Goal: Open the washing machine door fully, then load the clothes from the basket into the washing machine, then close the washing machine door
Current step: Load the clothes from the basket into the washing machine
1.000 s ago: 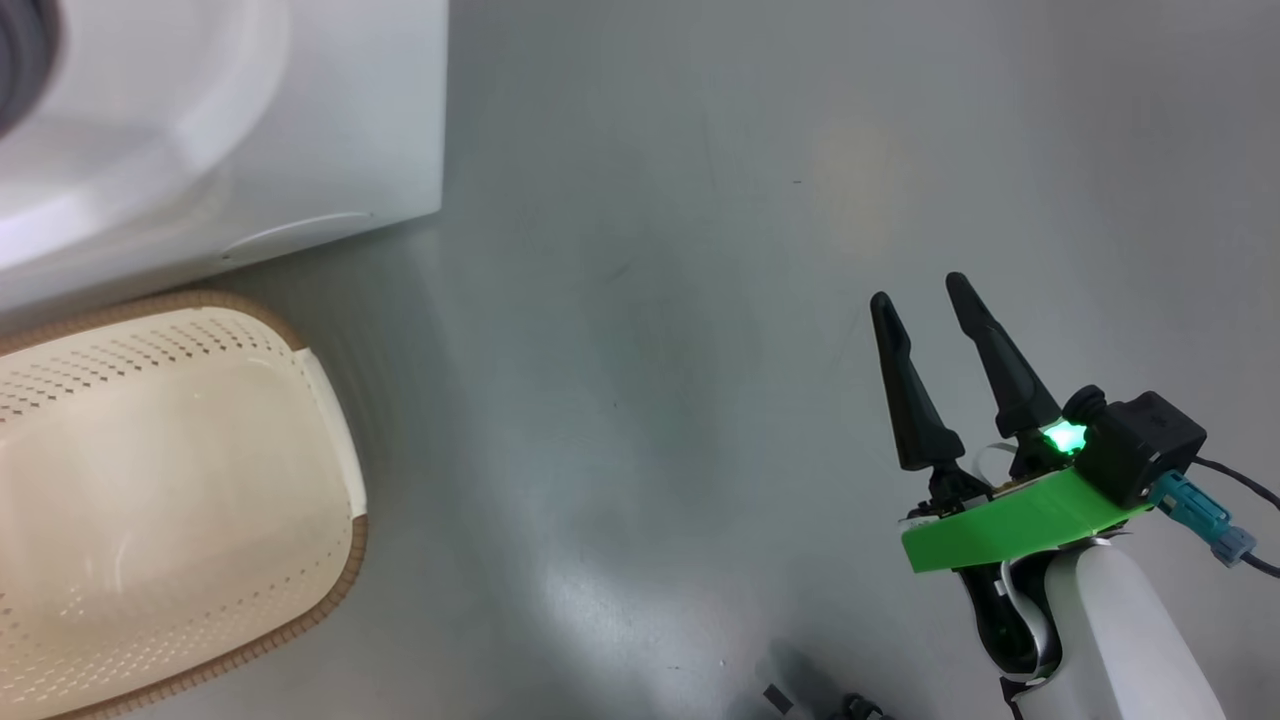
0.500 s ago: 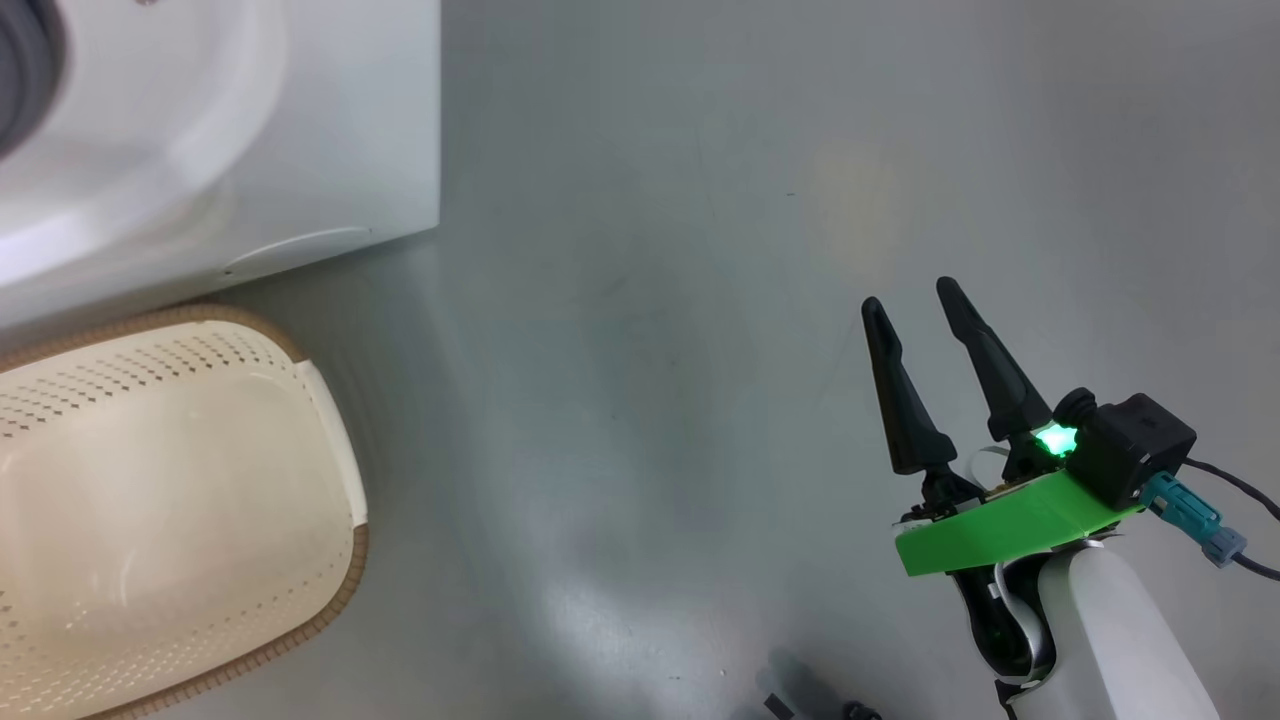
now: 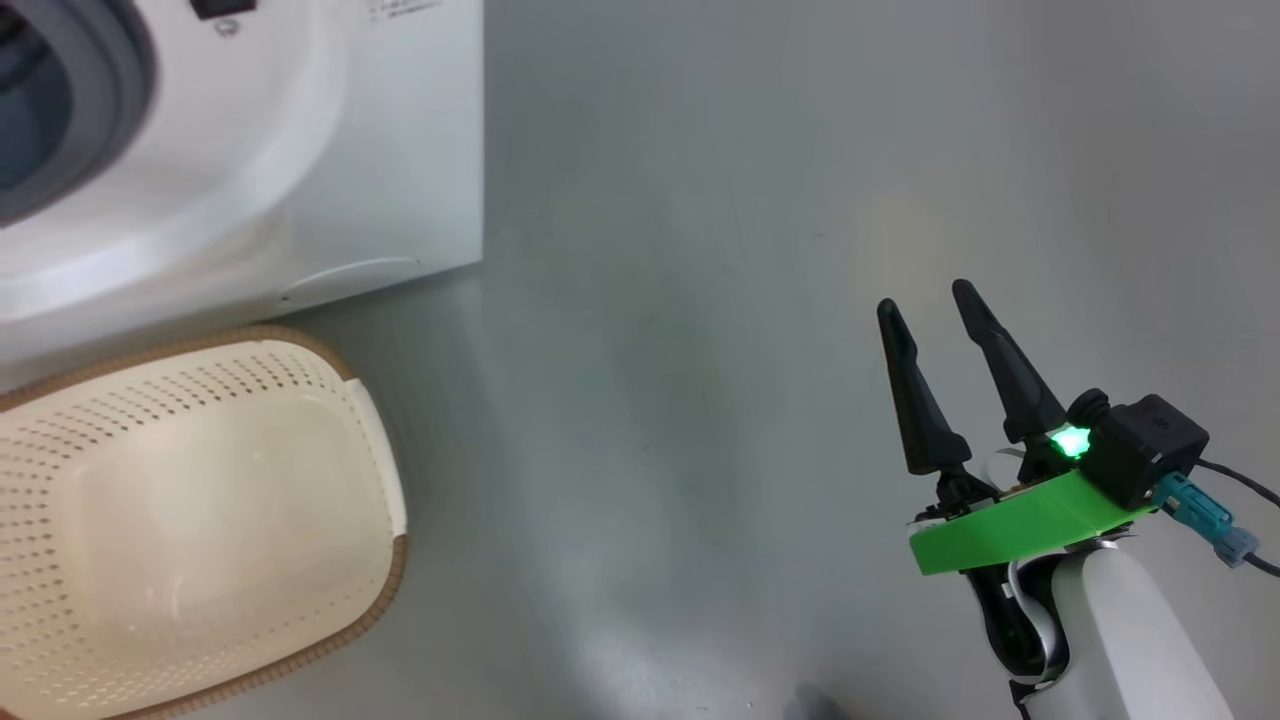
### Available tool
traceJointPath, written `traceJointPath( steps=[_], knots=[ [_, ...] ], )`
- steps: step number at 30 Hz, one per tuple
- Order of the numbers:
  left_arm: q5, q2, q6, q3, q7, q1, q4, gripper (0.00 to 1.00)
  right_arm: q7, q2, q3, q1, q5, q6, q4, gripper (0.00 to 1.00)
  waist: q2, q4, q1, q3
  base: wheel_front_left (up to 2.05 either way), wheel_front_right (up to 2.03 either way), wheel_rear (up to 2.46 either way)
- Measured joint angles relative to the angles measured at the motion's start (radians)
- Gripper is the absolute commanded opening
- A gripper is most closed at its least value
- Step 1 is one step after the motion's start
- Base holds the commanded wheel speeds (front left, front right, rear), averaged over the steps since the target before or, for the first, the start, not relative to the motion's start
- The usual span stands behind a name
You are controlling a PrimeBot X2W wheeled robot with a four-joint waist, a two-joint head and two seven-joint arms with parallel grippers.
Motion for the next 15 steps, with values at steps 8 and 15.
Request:
traceJointPath(
  steps=[8, 15],
  knots=[
    [0.007, -0.068, 0.0, 0.0, 0.0, 0.155, -0.044, 1.0, 0.0, -0.03, -0.006, 0.03, 0.0, 0.0, 0.017, 1.0, 0.0, 0.036, 0.0, -0.071, 0.0, 0.0, 0.0],
    [0.046, -0.121, 0.0, 0.012, 0.0, 0.301, -0.118, 1.0, 0.0, -0.058, -0.008, 0.07, 0.0, 0.0, 0.032, 1.0, 0.0, 0.074, 0.0, -0.142, 0.0, 0.0, 0.0]
  ],
)
